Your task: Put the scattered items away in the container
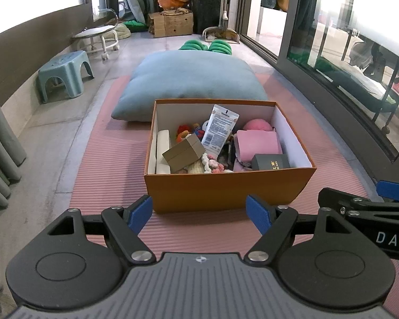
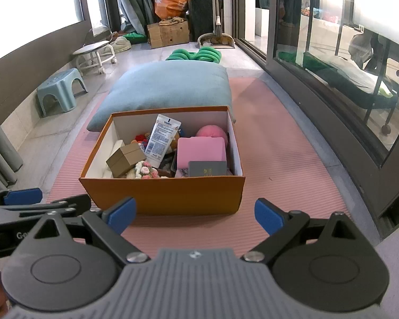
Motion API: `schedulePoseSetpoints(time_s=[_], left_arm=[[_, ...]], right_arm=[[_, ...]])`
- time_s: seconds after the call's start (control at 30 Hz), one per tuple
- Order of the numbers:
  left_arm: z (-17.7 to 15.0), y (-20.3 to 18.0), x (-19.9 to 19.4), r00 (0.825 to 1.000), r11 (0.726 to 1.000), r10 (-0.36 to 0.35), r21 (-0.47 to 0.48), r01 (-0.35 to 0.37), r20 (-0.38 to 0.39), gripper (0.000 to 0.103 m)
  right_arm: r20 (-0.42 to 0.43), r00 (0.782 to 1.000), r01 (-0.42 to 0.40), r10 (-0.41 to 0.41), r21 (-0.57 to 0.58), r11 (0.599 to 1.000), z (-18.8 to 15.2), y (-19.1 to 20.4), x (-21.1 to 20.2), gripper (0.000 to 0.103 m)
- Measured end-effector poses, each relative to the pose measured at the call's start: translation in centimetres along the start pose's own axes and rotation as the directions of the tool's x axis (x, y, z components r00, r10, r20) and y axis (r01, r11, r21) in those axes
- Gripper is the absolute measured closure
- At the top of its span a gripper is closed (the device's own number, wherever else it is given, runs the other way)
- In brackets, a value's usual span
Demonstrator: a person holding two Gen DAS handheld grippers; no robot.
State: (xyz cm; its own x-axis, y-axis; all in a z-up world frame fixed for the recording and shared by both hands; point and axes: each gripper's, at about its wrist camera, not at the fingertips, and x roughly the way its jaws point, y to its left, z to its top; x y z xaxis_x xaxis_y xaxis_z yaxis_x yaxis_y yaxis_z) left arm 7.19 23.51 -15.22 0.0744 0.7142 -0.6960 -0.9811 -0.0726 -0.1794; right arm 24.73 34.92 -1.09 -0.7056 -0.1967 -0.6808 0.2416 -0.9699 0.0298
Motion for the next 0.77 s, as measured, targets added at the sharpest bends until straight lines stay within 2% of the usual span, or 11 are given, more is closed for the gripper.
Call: schedulePoseSetpoints(time_s=[0.77], left_arm=[[0.18, -0.07, -0.39, 0.999, 1.000, 0.026, -0.007, -0.026, 0.032, 0.012]], right_arm=[[0.001, 1.000, 0.000, 0.000, 0.010, 1.000, -0.14, 0.05, 0.02, 0.006]])
